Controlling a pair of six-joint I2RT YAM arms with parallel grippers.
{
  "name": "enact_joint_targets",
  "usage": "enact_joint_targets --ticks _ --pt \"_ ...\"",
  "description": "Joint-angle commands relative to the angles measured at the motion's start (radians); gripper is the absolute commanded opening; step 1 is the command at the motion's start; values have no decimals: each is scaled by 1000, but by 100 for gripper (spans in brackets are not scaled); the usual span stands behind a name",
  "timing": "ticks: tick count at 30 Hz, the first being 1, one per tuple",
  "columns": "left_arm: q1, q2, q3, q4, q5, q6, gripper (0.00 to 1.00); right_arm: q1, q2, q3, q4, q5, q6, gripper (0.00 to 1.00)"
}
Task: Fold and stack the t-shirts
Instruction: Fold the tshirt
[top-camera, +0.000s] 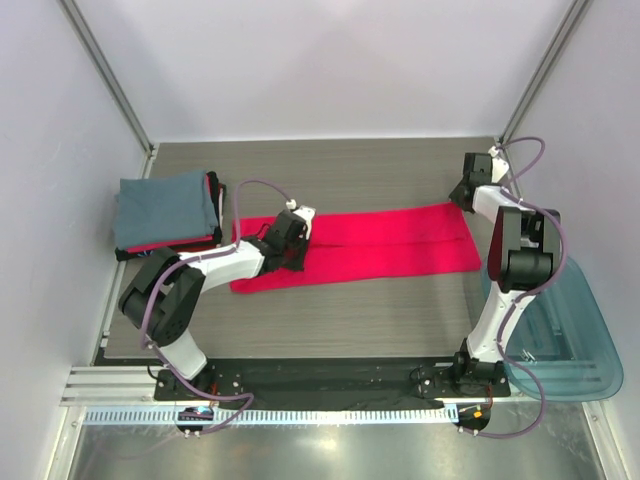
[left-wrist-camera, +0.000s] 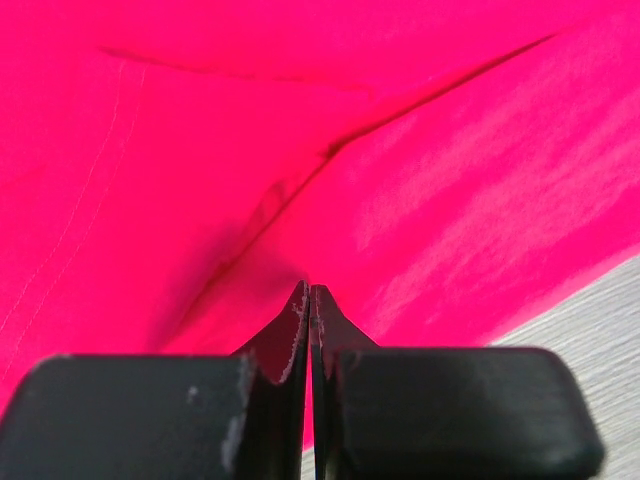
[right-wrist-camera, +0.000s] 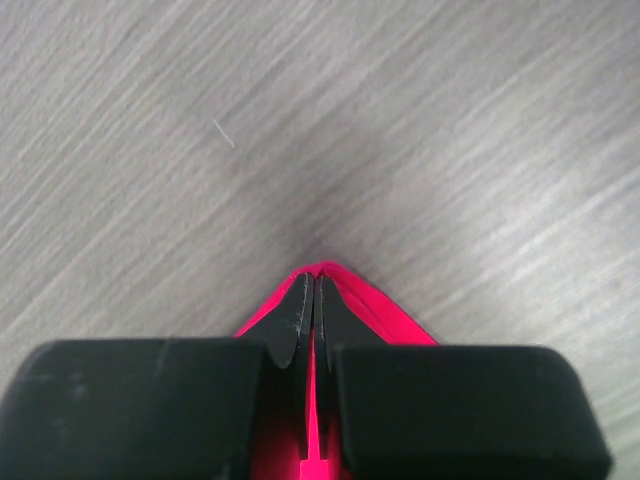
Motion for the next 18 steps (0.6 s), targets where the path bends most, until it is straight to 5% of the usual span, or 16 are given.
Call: enact_joint_targets --ticks 1,13,16,18 --pt "5 -26 -10 2 36 -4 0 -13 26 88 -6 13 1 4" --pt "5 -25 -18 16 58 -4 0 -13 58 183 -38 -42 6 10" --pt "5 -23 -16 19 61 -1 0 -11 82 223 -67 -54 1 17" --pt "5 -28 -18 19 62 -3 0 -13 83 227 -83 -32 12 30"
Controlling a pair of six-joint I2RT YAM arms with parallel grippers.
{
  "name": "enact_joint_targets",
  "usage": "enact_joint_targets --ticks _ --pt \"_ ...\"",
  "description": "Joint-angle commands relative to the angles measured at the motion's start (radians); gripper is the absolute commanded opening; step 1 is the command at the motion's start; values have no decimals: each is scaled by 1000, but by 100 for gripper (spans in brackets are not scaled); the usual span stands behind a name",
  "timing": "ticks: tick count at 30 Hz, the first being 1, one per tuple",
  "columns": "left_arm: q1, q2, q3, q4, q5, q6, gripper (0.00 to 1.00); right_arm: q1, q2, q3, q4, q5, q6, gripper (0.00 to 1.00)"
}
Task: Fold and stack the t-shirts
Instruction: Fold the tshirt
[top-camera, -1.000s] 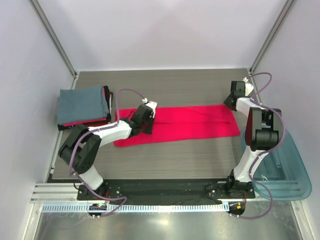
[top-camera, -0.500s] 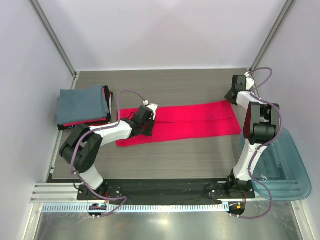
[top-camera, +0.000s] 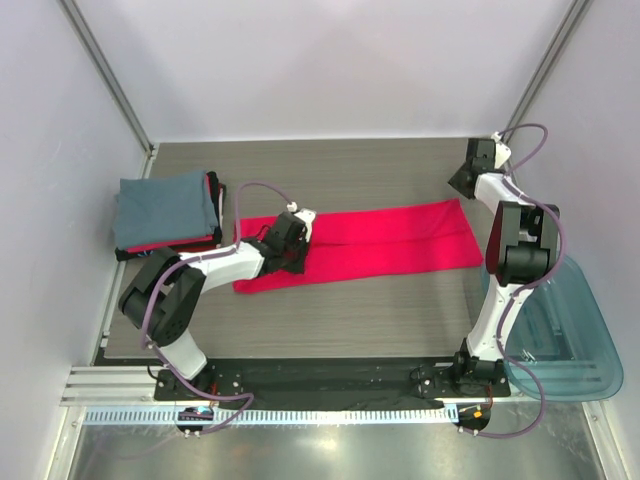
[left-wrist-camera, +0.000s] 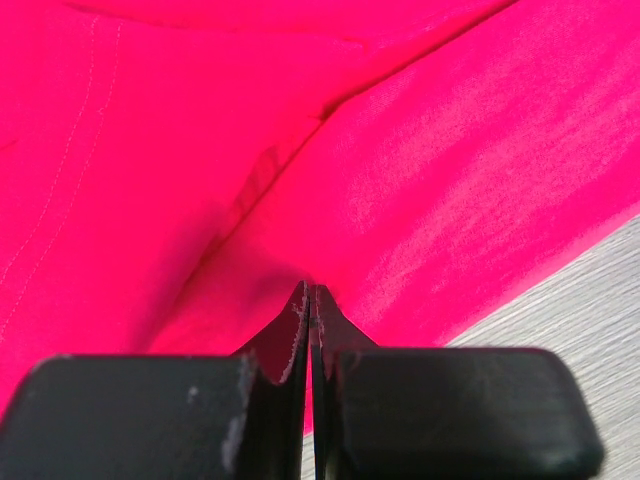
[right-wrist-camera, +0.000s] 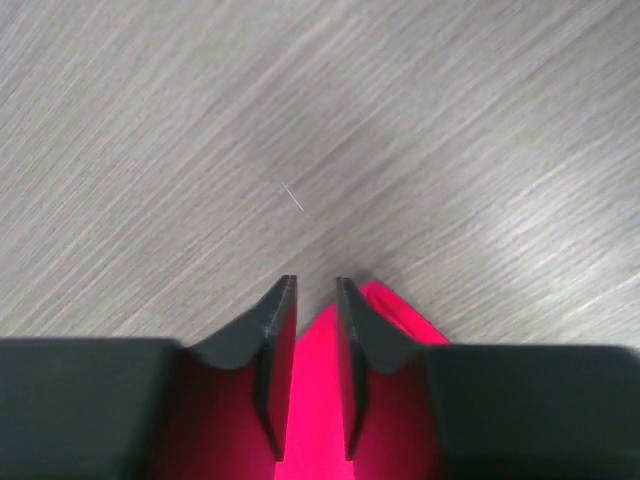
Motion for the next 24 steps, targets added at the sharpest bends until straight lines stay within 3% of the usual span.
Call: enact_joint_targets --ticks 1,5,11,16,18,24 --pt "4 -37 -5 20 21 -3 0 -5 -12 41 -21 24 6 45" --pt "4 -78 -24 48 23 -12 0 -5 -84 -16 -21 24 0 46" --pt "4 -176 -57 75 53 -50 15 37 -263 -177 0 -55 7 49" --pt "12 -255 -101 112 -46 -101 34 162 -346 -314 112 -392 13 49" --pt "46 -249 -88 92 -78 -124 35 205 -345 -331 166 -530 19 50" --pt "182 -255 -120 80 -128 -277 37 359 -280 -331 330 -696 75 49"
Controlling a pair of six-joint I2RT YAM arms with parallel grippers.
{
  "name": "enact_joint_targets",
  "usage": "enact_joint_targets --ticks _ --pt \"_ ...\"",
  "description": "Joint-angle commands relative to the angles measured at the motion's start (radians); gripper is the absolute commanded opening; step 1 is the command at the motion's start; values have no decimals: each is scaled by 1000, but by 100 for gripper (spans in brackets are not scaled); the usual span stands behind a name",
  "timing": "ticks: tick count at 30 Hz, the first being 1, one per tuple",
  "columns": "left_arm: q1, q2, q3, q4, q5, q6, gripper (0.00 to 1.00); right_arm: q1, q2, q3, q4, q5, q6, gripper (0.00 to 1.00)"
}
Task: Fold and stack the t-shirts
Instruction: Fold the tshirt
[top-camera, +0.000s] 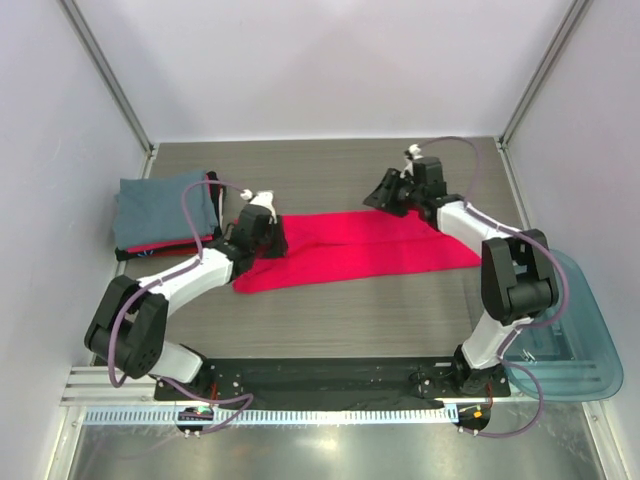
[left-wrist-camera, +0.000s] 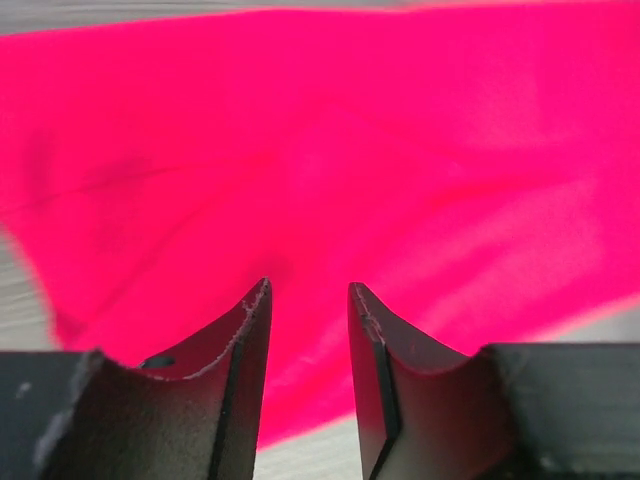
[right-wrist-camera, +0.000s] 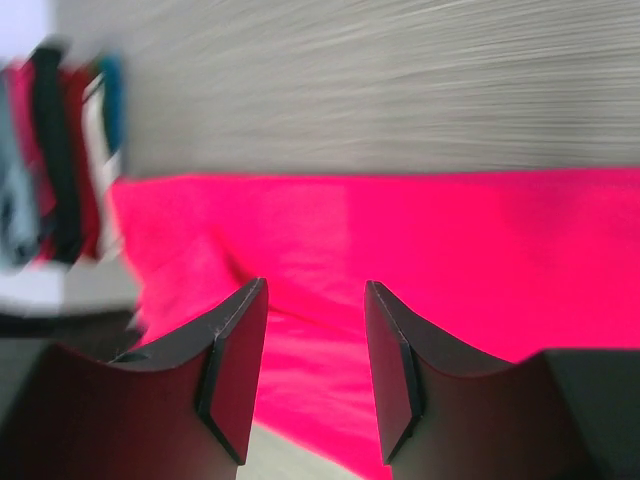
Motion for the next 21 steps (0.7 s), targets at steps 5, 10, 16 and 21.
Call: enact_joint_targets --ticks 5,10,16,21 --pt "128 4 5 -8 -149 -228 41 148 166 104 206 -269 59 49" --pt "188 59 61 -38 -188 -320 40 194 309 194 290 -372 105 53" --pt "217 189 218 -101 -189 -345 38 243 426 313 232 -392 102 56" --pt "258 308 336 -147 -155 -353 35 257 496 379 212 -398 96 55"
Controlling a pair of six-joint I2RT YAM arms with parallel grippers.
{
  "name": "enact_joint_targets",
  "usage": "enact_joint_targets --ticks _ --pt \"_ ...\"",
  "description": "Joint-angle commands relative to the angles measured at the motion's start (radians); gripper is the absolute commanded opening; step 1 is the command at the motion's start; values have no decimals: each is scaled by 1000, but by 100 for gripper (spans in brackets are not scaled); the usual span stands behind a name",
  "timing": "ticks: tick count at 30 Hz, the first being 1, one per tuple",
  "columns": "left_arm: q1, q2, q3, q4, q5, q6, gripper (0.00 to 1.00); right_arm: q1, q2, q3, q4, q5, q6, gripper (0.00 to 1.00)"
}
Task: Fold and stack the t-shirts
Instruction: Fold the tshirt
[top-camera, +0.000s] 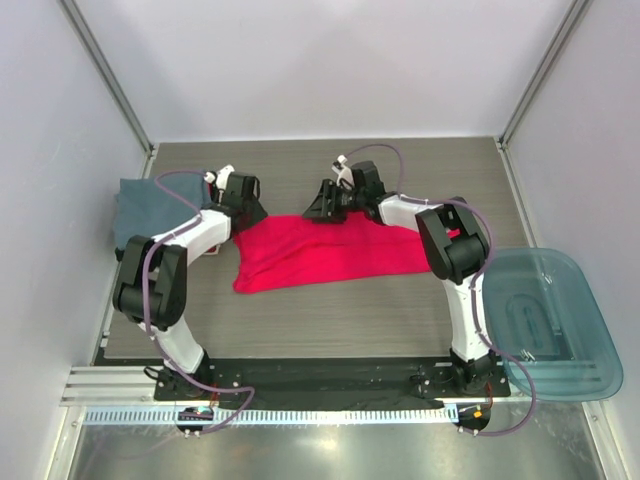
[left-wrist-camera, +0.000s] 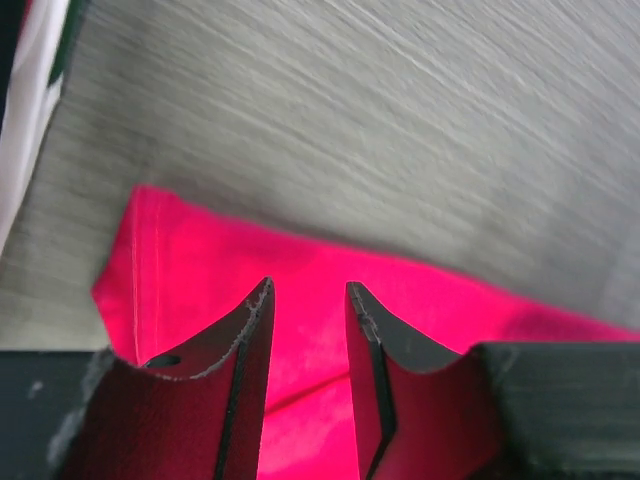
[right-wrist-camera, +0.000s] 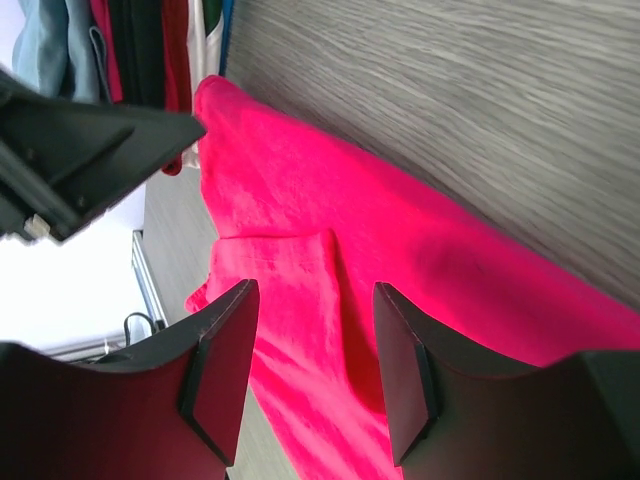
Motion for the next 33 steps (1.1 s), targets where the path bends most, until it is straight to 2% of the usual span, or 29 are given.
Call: enact_joint_targets --ticks 1,8,18,28,33 --pt "33 65 78 -53 7 -25 35 13 37 61 14 -50 10 55" --pt "62 148 107 -101 13 -25 34 44 86 78 50 -102 27 54" --pt "64 179 127 -138 -24 16 33 64 98 78 67 -156 10 52" --pt "64 190 140 -144 -34 49 32 79 119 104 -77 -155 -108 54" --pt "64 190 138 -142 -36 59 32 87 110 98 -115 -173 -134 47"
